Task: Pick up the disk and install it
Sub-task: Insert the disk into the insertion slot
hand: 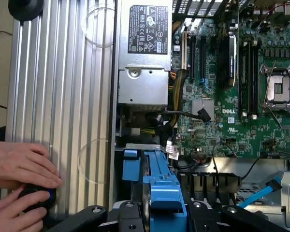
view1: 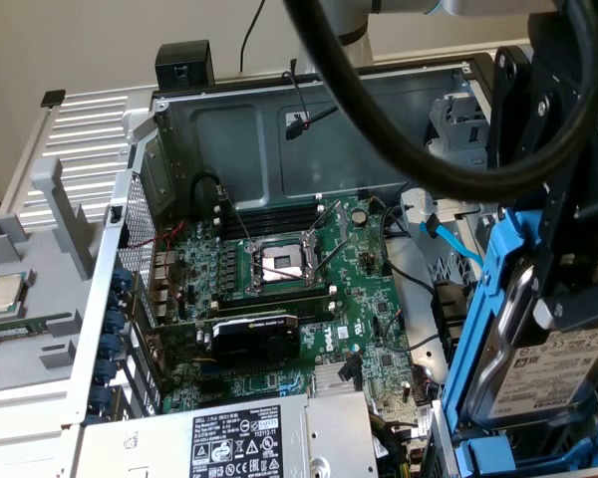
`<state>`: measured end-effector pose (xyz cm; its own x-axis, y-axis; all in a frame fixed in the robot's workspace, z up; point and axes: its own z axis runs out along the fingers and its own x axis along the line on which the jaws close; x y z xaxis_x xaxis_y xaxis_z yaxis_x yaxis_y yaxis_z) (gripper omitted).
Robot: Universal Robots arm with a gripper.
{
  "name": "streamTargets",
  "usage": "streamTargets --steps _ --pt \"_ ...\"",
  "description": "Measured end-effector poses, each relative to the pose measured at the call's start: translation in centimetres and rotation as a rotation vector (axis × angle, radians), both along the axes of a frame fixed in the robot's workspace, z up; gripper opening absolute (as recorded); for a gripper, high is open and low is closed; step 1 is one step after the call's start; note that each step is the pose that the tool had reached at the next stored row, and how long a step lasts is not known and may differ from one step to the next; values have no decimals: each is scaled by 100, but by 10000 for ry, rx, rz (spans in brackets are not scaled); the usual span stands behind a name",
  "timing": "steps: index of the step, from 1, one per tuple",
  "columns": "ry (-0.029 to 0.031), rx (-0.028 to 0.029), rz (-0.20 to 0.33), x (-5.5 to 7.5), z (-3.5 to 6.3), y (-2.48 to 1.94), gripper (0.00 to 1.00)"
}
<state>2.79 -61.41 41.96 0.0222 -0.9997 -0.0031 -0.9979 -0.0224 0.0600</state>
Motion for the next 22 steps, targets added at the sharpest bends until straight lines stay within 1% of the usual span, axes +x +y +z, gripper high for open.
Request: streamTargets --steps 5,17,22 --pt "0 10 0 1 -3 0 37" --pt "0 12 1 11 -2 0 37" --pt "-6 24 0 6 0 0 37"
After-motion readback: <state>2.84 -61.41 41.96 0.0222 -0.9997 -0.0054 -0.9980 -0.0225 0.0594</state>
